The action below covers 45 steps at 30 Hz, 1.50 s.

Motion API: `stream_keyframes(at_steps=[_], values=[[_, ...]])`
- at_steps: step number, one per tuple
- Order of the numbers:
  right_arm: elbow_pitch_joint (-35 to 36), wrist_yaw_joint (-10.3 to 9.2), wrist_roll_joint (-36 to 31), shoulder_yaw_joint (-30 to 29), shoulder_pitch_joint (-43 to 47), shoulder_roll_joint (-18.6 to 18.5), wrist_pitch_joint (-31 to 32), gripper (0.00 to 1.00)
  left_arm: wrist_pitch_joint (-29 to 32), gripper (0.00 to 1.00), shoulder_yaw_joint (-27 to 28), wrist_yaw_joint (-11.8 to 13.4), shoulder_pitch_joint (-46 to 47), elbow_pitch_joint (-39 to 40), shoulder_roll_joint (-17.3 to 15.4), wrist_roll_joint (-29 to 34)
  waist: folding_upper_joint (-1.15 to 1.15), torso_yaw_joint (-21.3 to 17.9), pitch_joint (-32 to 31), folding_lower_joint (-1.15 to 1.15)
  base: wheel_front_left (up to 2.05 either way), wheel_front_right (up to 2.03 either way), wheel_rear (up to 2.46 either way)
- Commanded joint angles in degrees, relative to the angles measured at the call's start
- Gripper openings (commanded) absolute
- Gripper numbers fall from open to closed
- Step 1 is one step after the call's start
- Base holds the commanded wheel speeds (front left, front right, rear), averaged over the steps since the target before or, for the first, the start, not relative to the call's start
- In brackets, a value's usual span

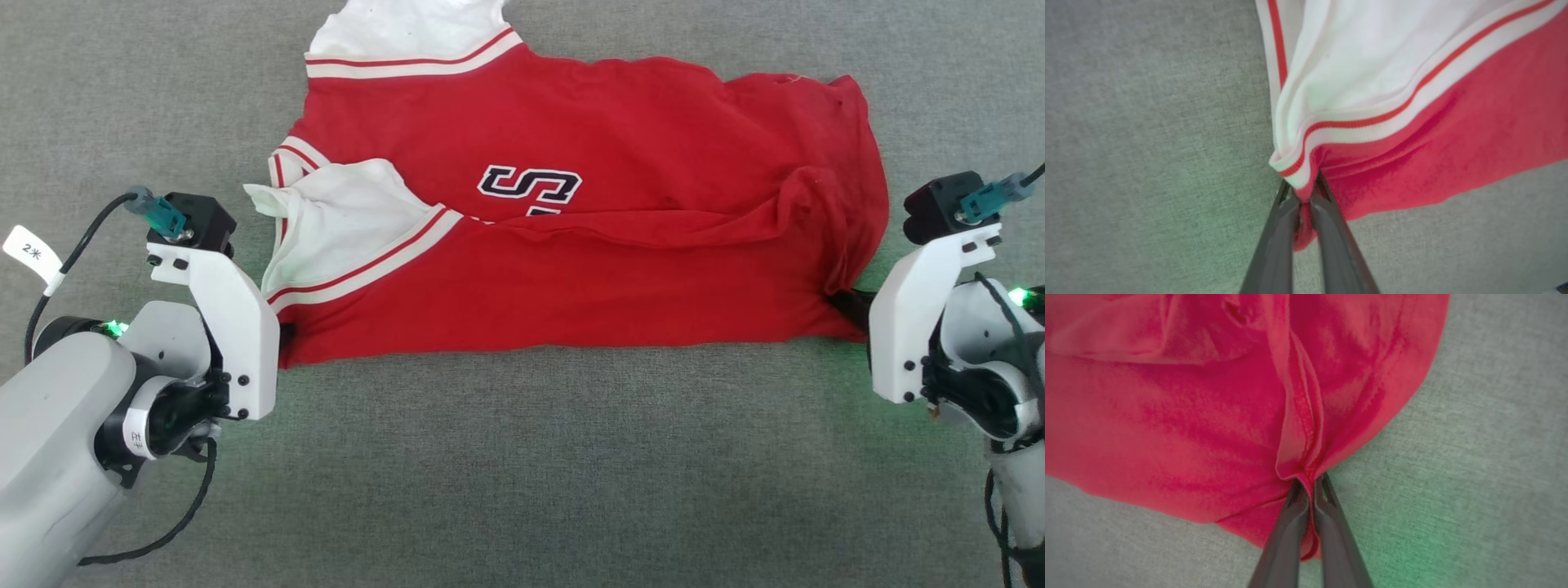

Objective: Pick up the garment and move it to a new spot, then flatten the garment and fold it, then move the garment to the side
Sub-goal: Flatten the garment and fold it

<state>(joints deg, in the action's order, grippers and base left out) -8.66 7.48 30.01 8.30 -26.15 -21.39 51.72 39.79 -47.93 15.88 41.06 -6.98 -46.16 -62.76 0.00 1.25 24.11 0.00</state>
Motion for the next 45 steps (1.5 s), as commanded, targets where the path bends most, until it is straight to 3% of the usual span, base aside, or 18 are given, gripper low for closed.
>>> stream_keyframes(at_steps=[1, 12, 22, 25, 28, 29, 30, 31, 32, 33, 34, 35, 37, 45], values=[[-2.0, 0.02, 0.4, 1.3, 3.5, 0.6, 2.3, 0.0, 0.0, 0.0, -0.4, 0.0, -0.6, -0.5, 0.1, 0.1, 0.0, 0.1, -0.1, 0.0, 0.0, 0.0, 0.0], [9.4, 0.01, 4.7, -2.9, 6.1, -3.2, 10.1, 0.0, 2.0, 0.0, 1.9, 4.5, -4.4, 9.1, -6.0, -2.6, 0.0, 1.7, -1.9, 0.0, 0.0, 0.0, 0.0], [19.7, -0.01, 6.1, -8.1, 15.0, -5.0, 18.4, 0.0, 2.3, 0.0, 1.7, 12.4, -14.0, 21.0, -12.7, -4.7, 0.0, 2.7, -2.4, 0.0, 0.0, 0.0, 0.0], [21.9, -0.01, 5.9, -9.1, 18.4, -4.4, 20.6, 0.0, 2.0, 0.0, 0.8, 13.9, -16.6, 23.1, -12.9, -5.1, 0.0, 2.7, -2.1, 0.0, 0.0, 0.0, 0.0], [22.3, -0.01, 4.9, -9.2, 21.0, -3.2, 21.1, 0.0, 1.2, 0.0, 0.0, 13.8, -17.8, 22.7, -11.6, -4.8, 0.0, 2.8, -2.0, 0.0, 0.0, 0.0, 0.0], [22.1, -0.01, 4.1, -9.1, 21.5, -3.0, 20.7, 0.0, 1.0, 0.04, -0.3, 13.8, -17.9, 22.1, -11.0, -4.7, 0.0, 2.7, -1.9, 0.0, 0.0, 0.0, 0.0], [21.7, -0.01, 3.4, -8.7, 21.8, -2.7, 20.2, 0.0, 0.8, 0.19, -0.6, 13.7, -17.8, 21.3, -10.4, -4.4, 0.0, 2.6, -1.9, 0.0, 0.0, 0.0, 0.0], [21.3, -0.01, 3.0, -8.4, 22.1, -2.1, 19.5, 0.0, 0.7, 0.46, -0.9, 13.5, -17.5, 20.7, -10.0, -4.1, 0.0, 2.5, -2.0, 0.0, 0.0, 0.0, 0.0], [20.9, -0.01, 2.6, -8.0, 22.1, -1.4, 18.6, 0.0, 0.6, 0.97, -1.0, 13.3, -17.1, 20.0, -9.5, -3.9, 0.0, 2.4, -2.0, 0.0, 0.0, 0.0, 0.0], [20.4, 0.0, 2.2, -7.6, 22.1, -0.6, 17.6, 0.0, 0.6, 1.0, -1.1, 13.0, -16.6, 19.4, -9.0, -3.5, 0.0, 2.3, -2.0, 0.0, 0.0, 0.0, 0.0], [19.9, 0.0, 1.9, -7.1, 21.8, -0.2, 16.3, 0.27, 0.8, 1.0, -1.2, 12.9, -16.2, 18.9, -8.8, -3.3, 0.0, 2.1, -2.1, 0.0, 0.0, 0.0, 0.0], [19.5, 0.0, 1.6, -6.7, 21.5, 0.1, 15.0, 0.45, 0.9, 1.0, -1.3, 12.8, -15.7, 18.5, -8.7, -3.1, 0.0, 2.0, -2.1, 0.0, 0.0, 0.0, 0.0], [18.7, 0.0, 1.9, -6.2, 21.6, 0.9, 12.8, 1.0, 1.0, 1.0, -0.9, 12.4, -14.8, 18.3, -9.0, -2.6, 0.0, 1.7, -2.4, 0.0, 0.0, 0.0, 0.0], [19.0, -0.06, 1.6, -8.1, 21.8, 1.6, 3.7, 1.0, 3.2, 1.0, 1.6, 13.4, -9.8, 22.2, -13.9, -0.7, 0.0, -0.3, -3.4, 0.0, 0.0, 0.0, 0.0]])
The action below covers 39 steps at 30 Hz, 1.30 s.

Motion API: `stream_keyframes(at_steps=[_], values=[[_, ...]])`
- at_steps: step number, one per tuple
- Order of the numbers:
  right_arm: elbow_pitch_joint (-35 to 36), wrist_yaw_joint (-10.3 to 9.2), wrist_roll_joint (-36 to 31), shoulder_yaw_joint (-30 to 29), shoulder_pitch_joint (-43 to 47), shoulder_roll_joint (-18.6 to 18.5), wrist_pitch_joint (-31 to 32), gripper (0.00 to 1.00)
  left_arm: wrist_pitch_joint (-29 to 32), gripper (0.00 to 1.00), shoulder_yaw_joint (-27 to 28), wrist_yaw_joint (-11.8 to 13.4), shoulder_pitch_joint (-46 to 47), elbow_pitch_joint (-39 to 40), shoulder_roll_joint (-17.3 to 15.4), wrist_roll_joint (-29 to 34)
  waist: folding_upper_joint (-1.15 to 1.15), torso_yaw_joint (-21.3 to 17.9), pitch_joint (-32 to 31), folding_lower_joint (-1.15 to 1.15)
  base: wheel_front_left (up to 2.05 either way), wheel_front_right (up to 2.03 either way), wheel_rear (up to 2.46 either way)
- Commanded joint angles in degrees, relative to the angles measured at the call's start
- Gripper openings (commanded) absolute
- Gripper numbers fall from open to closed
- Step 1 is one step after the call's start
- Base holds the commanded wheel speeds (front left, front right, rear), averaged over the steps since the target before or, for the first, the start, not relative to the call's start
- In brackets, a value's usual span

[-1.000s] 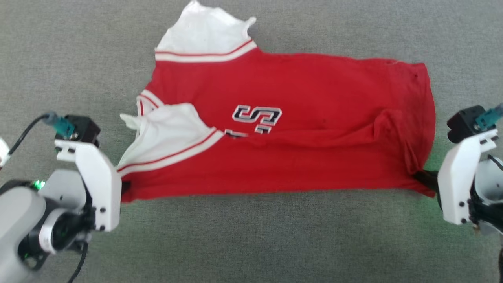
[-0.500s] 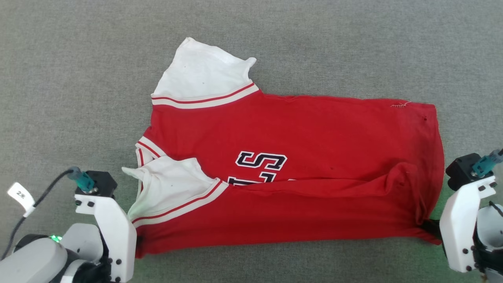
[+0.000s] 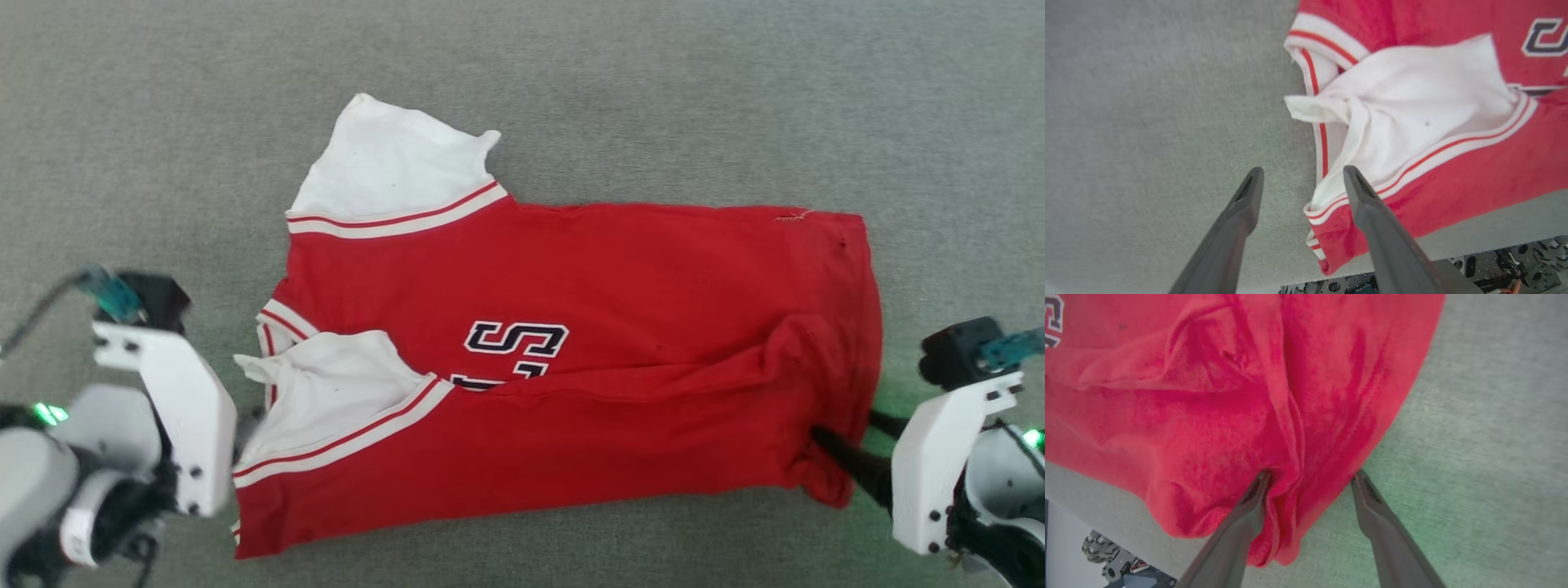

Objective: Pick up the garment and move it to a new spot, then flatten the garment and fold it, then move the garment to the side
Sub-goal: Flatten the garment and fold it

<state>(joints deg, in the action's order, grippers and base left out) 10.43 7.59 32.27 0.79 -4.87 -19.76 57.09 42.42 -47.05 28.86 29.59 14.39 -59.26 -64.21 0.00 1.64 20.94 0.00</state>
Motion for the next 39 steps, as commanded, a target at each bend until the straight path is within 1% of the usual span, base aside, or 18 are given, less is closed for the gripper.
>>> stream_keyframes(at_steps=[1, 4, 7, 12, 13, 20, 23, 27, 30, 34, 35, 36, 37, 38, 39], values=[[-0.1, -0.17, -0.6, -0.6, 0.6, 0.0, -1.7, 1.0, 0.6, 1.0, 0.7, 0.5, 1.7, 0.9, -0.8, 0.7, 0.0, -0.7, -0.2, 0.0, 0.0, 0.0, 0.0], [1.2, -0.11, -1.5, -1.1, -0.5, 0.9, -6.5, 1.0, 2.0, 1.0, 1.6, -0.1, 4.9, 2.0, -2.7, 2.5, 0.0, -2.1, -0.2, 0.0, 0.0, 0.0, 0.0], [2.1, -0.11, -2.2, -1.2, -1.6, 1.7, -11.2, 1.0, 2.3, 1.0, 2.7, -2.1, 9.0, 1.6, -2.9, 3.9, 0.0, -3.9, 0.3, 0.0, 0.0, 0.0, 0.0], [3.3, -0.11, -4.7, -0.3, -4.3, 3.3, -21.0, 1.0, 2.6, 1.0, 3.9, -6.3, 15.6, -3.4, -1.3, 5.9, 0.0, -8.0, 1.6, 0.0, 0.0, 0.0, 0.0], [3.2, -0.11, -5.9, 0.2, -5.7, 4.0, -26.0, 1.0, 2.9, 1.0, 3.9, -8.1, 18.2, -5.9, -0.5, 6.8, 0.0, -9.8, 2.2, 0.0, 0.0, 0.0, 0.0], [-0.1, -0.1, -10.5, 2.4, -9.9, 6.9, -41.6, 1.0, 2.9, 1.0, 3.8, -13.5, 25.9, -17.0, 2.8, 9.1, 0.0, -15.6, 4.5, 0.0, 0.0, 0.0, 0.0], [-2.2, -0.1, -12.2, 3.5, -11.2, 8.0, -46.6, 1.0, 2.7, 1.0, 3.5, -15.6, 28.2, -22.7, 4.6, 9.5, 0.0, -17.2, 5.4, 0.0, 0.0, 0.0, 0.0], [-5.0, -0.1, -13.6, 5.3, -12.8, 8.6, -50.4, 1.0, 4.1, 1.0, 2.9, -17.0, 31.3, -30.5, 6.7, 9.8, 0.0, -18.4, 6.8, 0.0, 0.0, 0.0, 0.0], [-6.6, -0.1, -13.4, 5.9, -13.9, 8.9, -51.6, 1.0, 5.9, 1.0, 2.0, -17.8, 32.9, -35.8, 8.2, 10.0, 0.0, -18.9, 7.6, 0.0, 0.0, 0.0, 0.0], [-8.1, -0.1, -12.1, 7.2, -15.3, 8.1, -50.0, 1.0, 8.7, 1.0, 1.0, -17.7, 34.4, -41.8, 10.2, 9.5, 0.0, -18.9, 8.4, 0.0, 0.0, 0.0, 0.0], [-8.3, -0.1, -11.6, 7.8, -15.6, 7.9, -49.4, 1.0, 9.6, 1.0, 0.8, -17.2, 34.4, -43.3, 10.6, 9.4, 0.0, -18.9, 8.6, 0.0, 0.0, 0.0, 0.0], [-8.5, -0.1, -11.0, 8.3, -16.0, 7.6, -48.6, 1.0, 11.0, 1.0, 0.3, -17.3, 34.3, -44.5, 11.1, 9.0, 0.0, -18.9, 8.8, 0.0, 0.0, 0.0, 0.0], [-8.8, -0.1, -10.5, 8.8, -16.5, 7.4, -47.8, 1.0, 12.3, 0.25, -0.1, -17.8, 34.2, -45.4, 11.6, 8.5, 0.0, -18.8, 8.9, 0.0, 0.0, 0.0, 0.0], [-9.0, -0.1, -9.8, 9.2, -17.1, 7.3, -46.9, 1.0, 13.2, 0.0, -0.1, -17.7, 34.1, -46.2, 12.1, 8.1, 0.0, -18.7, 9.1, 0.0, 0.0, 0.0, 0.0], [-9.5, -0.1, -9.0, 9.5, -17.7, 7.3, -45.9, 1.0, 13.8, 0.0, -0.1, -17.9, 34.2, -46.7, 12.7, 7.8, 0.0, -18.6, 9.2, 0.0, 0.0, 0.0, 0.0]])
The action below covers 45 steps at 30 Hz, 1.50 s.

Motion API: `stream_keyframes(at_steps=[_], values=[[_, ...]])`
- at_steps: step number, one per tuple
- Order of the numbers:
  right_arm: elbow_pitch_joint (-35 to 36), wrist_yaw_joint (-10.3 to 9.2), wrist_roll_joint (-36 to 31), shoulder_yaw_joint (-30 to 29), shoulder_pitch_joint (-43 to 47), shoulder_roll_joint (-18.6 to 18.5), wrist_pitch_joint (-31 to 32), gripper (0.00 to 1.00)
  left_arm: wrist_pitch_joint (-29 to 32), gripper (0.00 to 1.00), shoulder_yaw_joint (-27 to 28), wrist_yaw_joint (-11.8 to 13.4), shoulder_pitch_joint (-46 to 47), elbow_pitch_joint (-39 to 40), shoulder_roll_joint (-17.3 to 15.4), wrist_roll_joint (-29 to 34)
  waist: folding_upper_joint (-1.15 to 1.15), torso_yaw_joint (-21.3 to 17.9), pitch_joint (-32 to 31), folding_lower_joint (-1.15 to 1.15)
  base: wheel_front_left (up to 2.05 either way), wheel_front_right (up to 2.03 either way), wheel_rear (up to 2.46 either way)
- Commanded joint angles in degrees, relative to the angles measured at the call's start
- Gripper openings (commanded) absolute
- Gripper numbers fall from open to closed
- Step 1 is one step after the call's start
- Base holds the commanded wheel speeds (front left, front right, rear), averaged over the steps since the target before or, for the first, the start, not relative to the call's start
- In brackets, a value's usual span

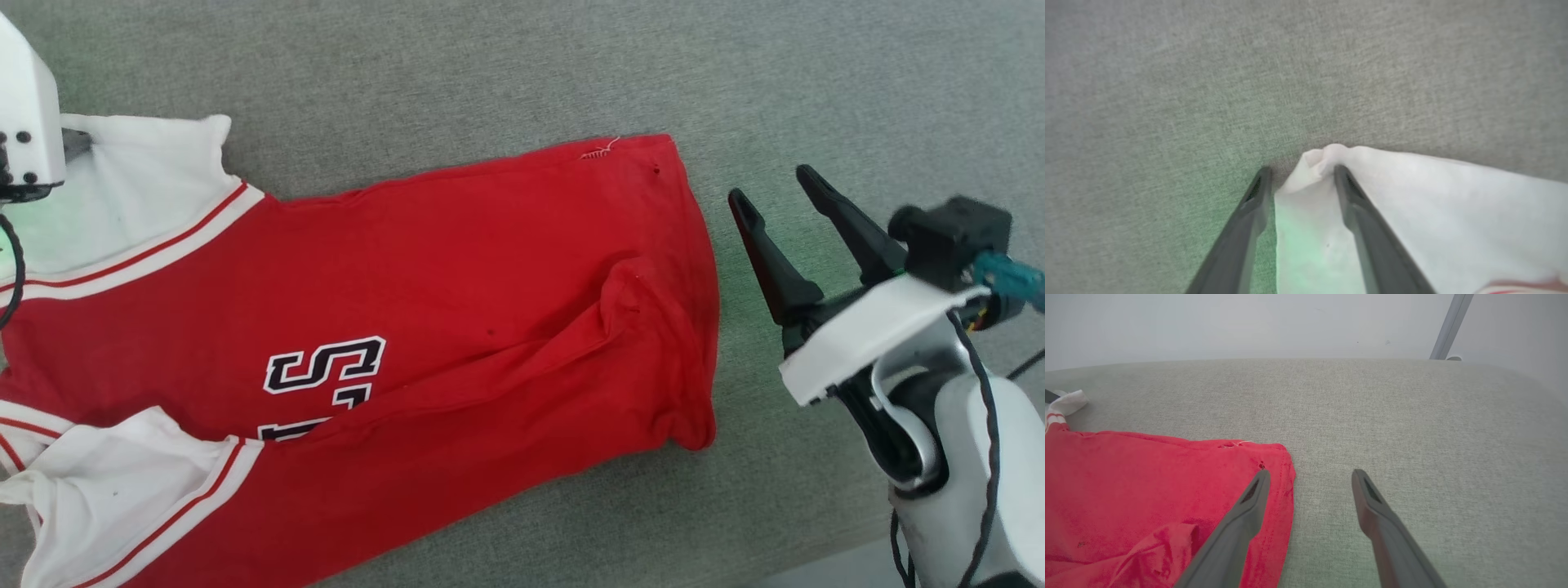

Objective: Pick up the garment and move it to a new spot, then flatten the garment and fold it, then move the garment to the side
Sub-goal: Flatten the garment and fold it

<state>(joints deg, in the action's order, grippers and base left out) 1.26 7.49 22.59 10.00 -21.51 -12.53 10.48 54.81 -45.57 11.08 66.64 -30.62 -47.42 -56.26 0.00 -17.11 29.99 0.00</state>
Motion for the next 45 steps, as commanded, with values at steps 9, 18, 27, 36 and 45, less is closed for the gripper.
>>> stream_keyframes(at_steps=[9, 18, 27, 36, 45], values=[[-5.6, 0.0, 4.6, 3.9, -9.1, -2.6, 9.4, 1.0, 0.0, 0.0, -1.8, -1.7, 0.6, -3.5, 4.2, 0.3, 0.0, 3.0, 1.3, 0.0, 0.0, 0.0, 0.0], [-16.6, 0.01, 9.2, 10.0, -18.4, -4.8, 25.9, 1.0, -2.8, 0.0, -2.2, -4.4, 3.2, -5.8, 8.2, 0.9, 0.0, 7.1, 1.8, 0.0, 0.0, 0.0, 0.0], [-22.6, 0.01, 13.2, 13.7, -22.4, -6.2, 45.5, 0.0, -5.6, 0.0, -2.6, -6.2, 4.1, -7.6, 10.9, 1.3, 0.0, 10.2, 0.7, 0.0, 0.0, 0.0, 0.0], [-17.1, 0.01, 12.2, 9.1, -23.2, -8.8, 44.7, 0.0, -6.1, 0.0, -2.4, -6.7, 5.2, -4.5, 11.3, 1.0, 0.0, 13.1, -2.4, 0.0, 0.0, 0.0, 0.0], [-7.4, 0.0, 12.8, 4.9, -15.3, -13.3, 45.1, 0.0, -2.5, 0.0, -2.9, -2.5, -0.3, 9.0, 5.8, 0.3, 0.0, 15.7, -7.1, 0.0, 0.0, 0.0, 0.0]])
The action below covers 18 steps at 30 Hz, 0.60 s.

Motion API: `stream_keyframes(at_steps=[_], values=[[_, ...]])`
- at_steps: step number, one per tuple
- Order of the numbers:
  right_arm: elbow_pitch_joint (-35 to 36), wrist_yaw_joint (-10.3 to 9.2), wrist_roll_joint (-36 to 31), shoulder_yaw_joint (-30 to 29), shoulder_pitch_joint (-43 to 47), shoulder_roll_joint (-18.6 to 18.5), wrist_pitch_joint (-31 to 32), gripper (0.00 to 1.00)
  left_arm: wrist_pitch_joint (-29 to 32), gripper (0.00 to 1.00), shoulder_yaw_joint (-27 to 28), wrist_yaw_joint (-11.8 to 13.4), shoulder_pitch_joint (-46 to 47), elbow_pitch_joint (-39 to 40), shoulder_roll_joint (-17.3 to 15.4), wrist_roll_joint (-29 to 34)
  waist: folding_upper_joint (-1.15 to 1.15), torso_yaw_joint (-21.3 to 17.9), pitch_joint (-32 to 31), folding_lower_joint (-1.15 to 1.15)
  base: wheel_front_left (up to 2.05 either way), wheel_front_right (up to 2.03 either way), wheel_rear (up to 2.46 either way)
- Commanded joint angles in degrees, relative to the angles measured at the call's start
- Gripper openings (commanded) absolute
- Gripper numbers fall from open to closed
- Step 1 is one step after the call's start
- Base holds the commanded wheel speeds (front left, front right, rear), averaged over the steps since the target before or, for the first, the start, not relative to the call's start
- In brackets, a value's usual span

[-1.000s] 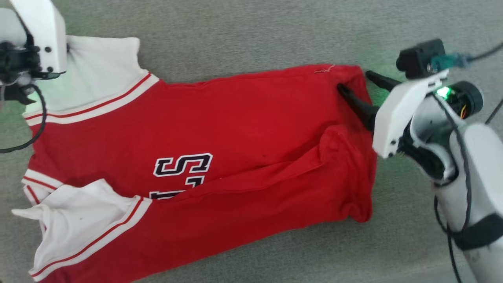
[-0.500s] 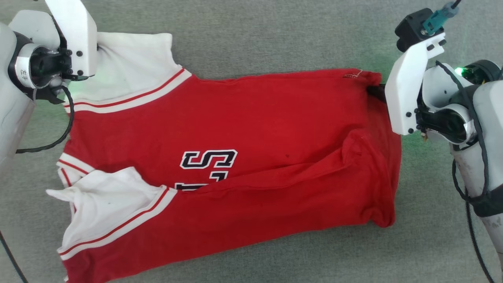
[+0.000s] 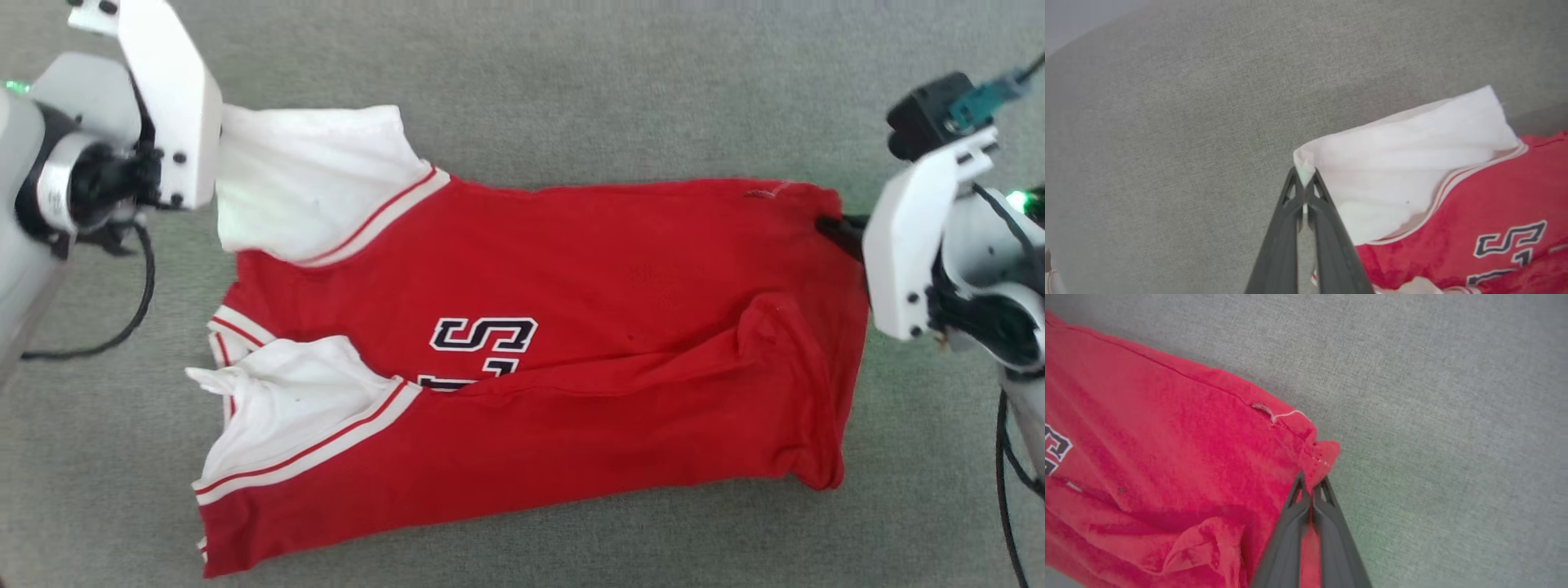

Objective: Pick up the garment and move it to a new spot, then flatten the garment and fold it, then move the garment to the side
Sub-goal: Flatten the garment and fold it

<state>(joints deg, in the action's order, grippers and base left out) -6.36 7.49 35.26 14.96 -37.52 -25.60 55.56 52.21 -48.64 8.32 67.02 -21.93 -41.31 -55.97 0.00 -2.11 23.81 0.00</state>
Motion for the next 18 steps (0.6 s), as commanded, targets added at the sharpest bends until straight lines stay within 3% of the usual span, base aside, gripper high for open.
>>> stream_keyframes(at_steps=[1, 6, 12, 18], values=[[1.4, 0.0, 0.3, -0.6, 1.7, -0.5, 0.4, 0.0, 0.6, 0.0, 0.1, 1.0, -1.7, 2.5, -1.2, -0.2, 0.0, 0.9, -1.3, 0.0, 0.0, 0.0, 0.0], [6.8, 0.0, -0.2, -3.8, 6.0, -1.6, 2.1, 0.0, 1.7, 0.0, 0.4, 4.8, -5.7, 13.0, -5.6, -0.6, 0.0, 2.1, -2.9, 0.0, 0.0, 0.0, 0.0], [15.5, 0.0, -0.7, -8.9, 13.8, -1.9, 6.3, 0.0, 3.2, 0.0, 0.3, 11.6, -12.7, 27.8, -11.2, -1.4, 0.0, 3.7, -4.5, 0.0, 0.0, 0.0, 0.0], [22.7, 0.0, -1.2, -14.2, 23.3, 0.2, 10.6, 0.0, 2.4, 0.0, -1.2, 17.6, -21.2, 39.3, -15.2, -2.1, 0.0, 4.8, -5.2, 0.0, 0.0, 0.0, 0.0]])
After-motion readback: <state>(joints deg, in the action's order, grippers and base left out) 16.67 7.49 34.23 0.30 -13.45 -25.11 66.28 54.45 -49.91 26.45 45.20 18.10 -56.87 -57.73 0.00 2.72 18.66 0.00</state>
